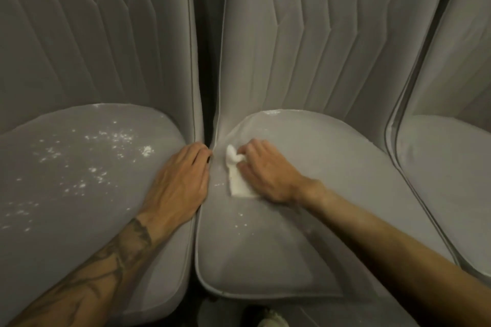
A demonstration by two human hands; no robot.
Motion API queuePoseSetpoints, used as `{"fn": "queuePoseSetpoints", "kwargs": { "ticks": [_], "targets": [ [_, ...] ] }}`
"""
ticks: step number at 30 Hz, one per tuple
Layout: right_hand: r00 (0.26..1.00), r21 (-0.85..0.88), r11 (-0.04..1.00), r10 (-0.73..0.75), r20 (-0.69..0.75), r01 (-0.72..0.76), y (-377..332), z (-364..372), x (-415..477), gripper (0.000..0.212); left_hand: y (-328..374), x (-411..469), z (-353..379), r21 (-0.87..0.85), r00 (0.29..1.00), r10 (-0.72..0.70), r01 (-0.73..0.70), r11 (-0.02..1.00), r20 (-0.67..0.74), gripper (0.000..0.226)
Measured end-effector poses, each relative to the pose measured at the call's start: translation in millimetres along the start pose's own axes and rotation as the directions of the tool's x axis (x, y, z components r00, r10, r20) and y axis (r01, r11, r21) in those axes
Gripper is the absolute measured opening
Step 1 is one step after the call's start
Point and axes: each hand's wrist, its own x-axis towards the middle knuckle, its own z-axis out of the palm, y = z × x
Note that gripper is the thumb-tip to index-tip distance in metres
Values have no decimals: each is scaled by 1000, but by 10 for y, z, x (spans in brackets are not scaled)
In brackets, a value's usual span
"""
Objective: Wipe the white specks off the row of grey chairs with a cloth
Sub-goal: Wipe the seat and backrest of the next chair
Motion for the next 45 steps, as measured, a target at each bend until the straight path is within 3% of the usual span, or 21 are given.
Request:
{"fn": "queuePoseSetpoints", "kwargs": {
  "ticks": [2,4,5,8,11,13,17,19,21,23,25,29,31,35,37,41,43,45],
  "targets": [
    [982,-170,968,187,12,-182,356,-120,81,31,11,1,-3,11,1000,5,-5,1000,-3,25],
    [962,-293,922,271,24,-252,433,-133,68,35,20,0,2,23,1000,8,-7,1000,-5,26],
    [971,-287,932,238,17,-223,306,-69,34,33,20,-1,9,22,1000,2,-2,1000,0,25],
    [999,11,1000,-10,-41,11,-401,152,-161,25,-1,0,20,6,1000,-13,13,1000,27,26],
    [992,71,990,-126,2,125,-474,17,-278,25,7,-4,7,6,999,-8,8,1000,42,29],
    [1000,41,999,24,-7,-23,-76,-155,-242,28,18,-2,1,29,999,-5,4,1000,40,31],
    [936,-225,912,351,-1,-342,476,-250,-341,37,3,4,37,11,999,-20,19,1000,34,24],
    [960,-136,951,273,-56,-278,76,-94,-405,31,-11,16,49,15,999,-20,19,1000,32,24],
    [995,29,998,66,-73,-64,-445,18,-491,25,-18,23,55,25,999,-6,5,1000,36,29],
    [997,59,996,-73,-14,73,-603,-9,-546,26,-16,19,46,28,999,0,-1,1000,41,31],
    [999,45,998,53,2,-53,-356,-185,-603,25,2,15,30,24,999,-7,6,1000,45,32],
    [947,-154,934,320,-30,-321,169,-392,-888,30,13,16,39,28,999,-2,1,1000,42,30],
    [968,-154,956,246,-46,-250,-124,-294,-967,29,6,16,39,31,999,-5,4,1000,39,29],
    [1000,96,995,7,-4,-6,-880,-116,-1041,26,-2,11,40,62,999,19,-22,998,47,29],
    [997,84,993,79,9,-79,-747,-248,-1096,27,-3,10,38,69,999,29,-32,997,41,29],
    [926,-86,923,371,-69,-376,-277,-491,-1467,24,7,-15,34,52,999,26,-28,998,30,20],
    [929,-130,923,347,-131,-363,-446,-431,-1590,21,7,-18,34,43,999,27,-29,999,32,19],
    [966,8,972,233,-113,-234,-850,-291,-1550,19,-4,-12,50,47,999,34,-36,998,29,20]
  ]
}}
